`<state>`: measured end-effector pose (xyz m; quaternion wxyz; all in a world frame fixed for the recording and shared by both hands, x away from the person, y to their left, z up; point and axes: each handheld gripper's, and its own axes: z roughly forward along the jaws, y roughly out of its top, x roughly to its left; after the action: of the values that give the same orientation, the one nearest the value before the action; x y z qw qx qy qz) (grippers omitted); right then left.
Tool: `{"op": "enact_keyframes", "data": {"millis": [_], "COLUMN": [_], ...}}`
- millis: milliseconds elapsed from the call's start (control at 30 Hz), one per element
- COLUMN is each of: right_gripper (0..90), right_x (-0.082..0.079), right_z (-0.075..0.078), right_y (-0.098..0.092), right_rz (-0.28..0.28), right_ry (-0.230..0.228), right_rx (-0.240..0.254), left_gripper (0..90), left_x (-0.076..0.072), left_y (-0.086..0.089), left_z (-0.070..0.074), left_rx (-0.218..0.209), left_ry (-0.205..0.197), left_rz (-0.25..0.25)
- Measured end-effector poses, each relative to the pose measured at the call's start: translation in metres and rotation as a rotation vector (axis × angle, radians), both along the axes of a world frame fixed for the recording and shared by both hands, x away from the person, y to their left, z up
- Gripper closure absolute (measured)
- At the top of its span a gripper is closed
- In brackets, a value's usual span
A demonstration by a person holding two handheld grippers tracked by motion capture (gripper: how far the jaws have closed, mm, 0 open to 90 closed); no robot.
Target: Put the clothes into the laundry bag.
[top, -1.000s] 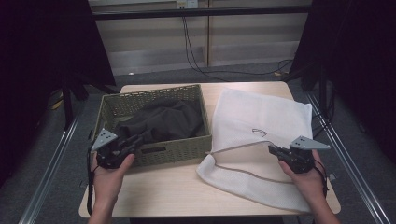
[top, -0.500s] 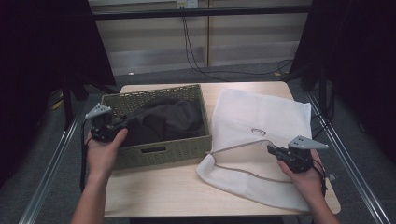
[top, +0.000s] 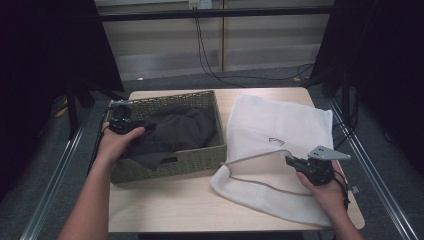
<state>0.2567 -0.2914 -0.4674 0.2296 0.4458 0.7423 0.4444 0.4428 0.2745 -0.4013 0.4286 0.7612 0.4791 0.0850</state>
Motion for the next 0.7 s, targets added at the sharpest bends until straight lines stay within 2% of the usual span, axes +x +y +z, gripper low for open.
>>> {"op": "enact_keyframes", "data": {"millis": [33, 67, 100, 133, 167, 200, 233, 267, 300, 333, 367, 400, 433, 467, 500, 533, 567, 600, 633, 700], "right_gripper": [86.9, 86.9, 86.9, 86.9, 86.8, 86.9, 86.8, 86.9, 86.8, 86.8, 86.8, 86.8, 86.8, 86.8, 86.8, 86.8, 86.8, 86.8, 86.8, 86.8], "right_x": [0.001, 0.001, 0.001, 0.000, 0.000, 0.000, 0.000, 0.001, 0.001, 0.001, 0.002, 0.002, 0.001, 0.002, 0.002, 0.002, 0.002, 0.002, 0.002, 0.002], "right_z": [-0.001, -0.001, 0.000, 0.000, 0.000, 0.000, -0.001, -0.001, -0.002, -0.002, -0.002, -0.002, -0.002, -0.003, -0.003, -0.003, -0.004, -0.004, -0.005, -0.006], "right_y": [0.001, 0.001, 0.003, 0.003, 0.004, 0.003, 0.004, 0.003, 0.004, 0.004, 0.005, 0.006, 0.007, 0.008, 0.009, 0.009, 0.010, 0.010, 0.010, 0.010], "right_rz": [0.001, 0.001, 0.007, 0.009, 0.011, 0.011, 0.009, 0.011, 0.008, 0.008, 0.006, 0.012, 0.012, 0.016, 0.018, 0.018, 0.018, 0.023, 0.023, 0.025], "right_ry": [0.005, 0.005, 0.000, 0.000, 0.000, 0.000, 0.005, 0.005, 0.008, 0.008, 0.010, 0.009, 0.011, 0.009, 0.010, 0.010, 0.012, 0.013, 0.014, 0.018], "right_rx": [-0.001, -0.001, -0.007, -0.009, -0.010, -0.012, -0.009, -0.008, -0.009, -0.009, -0.012, -0.016, -0.014, -0.020, -0.021, -0.021, -0.025, -0.026, -0.026, -0.028], "left_gripper": [15.2, 8.4, 2.6, 0.3, 0.0, 0.0, 0.0, 0.0, 0.0, 0.0, 0.0, 0.0, 0.0, 0.0, 0.0, 0.0, 0.0, 0.0, 0.0, 0.0], "left_x": [0.002, 0.002, 0.004, 0.004, 0.004, 0.004, 0.004, 0.004, 0.005, 0.005, 0.008, 0.009, 0.010, 0.010, 0.012, 0.012, 0.014, 0.014, 0.019, 0.020], "left_y": [0.007, 0.007, 0.009, 0.009, 0.005, 0.005, -0.003, -0.003, -0.013, -0.013, -0.020, -0.023, -0.028, -0.028, -0.038, -0.038, -0.045, -0.045, -0.047, -0.047], "left_z": [0.004, 0.004, 0.002, 0.002, -0.003, -0.003, -0.007, -0.007, -0.011, -0.011, -0.015, -0.019, -0.024, -0.024, -0.037, -0.037, -0.045, -0.045, -0.050, -0.056], "left_rx": [-0.058, -0.058, -0.044, -0.044, 0.024, 0.024, 0.075, 0.075, 0.125, 0.125, 0.173, 0.193, 0.225, 0.225, 0.354, 0.354, 0.431, 0.431, 0.474, 0.489], "left_ry": [0.011, 0.011, 0.078, 0.078, 0.140, 0.140, 0.169, 0.169, 0.191, 0.191, 0.227, 0.239, 0.259, 0.259, 0.297, 0.297, 0.339, 0.339, 0.390, 0.400], "left_rz": [0.016, 0.016, -0.038, -0.038, -0.066, -0.066, -0.130, -0.130, -0.193, -0.193, -0.249, -0.267, -0.259, -0.259, -0.271, -0.271, -0.284, -0.284, -0.271, -0.270]}}
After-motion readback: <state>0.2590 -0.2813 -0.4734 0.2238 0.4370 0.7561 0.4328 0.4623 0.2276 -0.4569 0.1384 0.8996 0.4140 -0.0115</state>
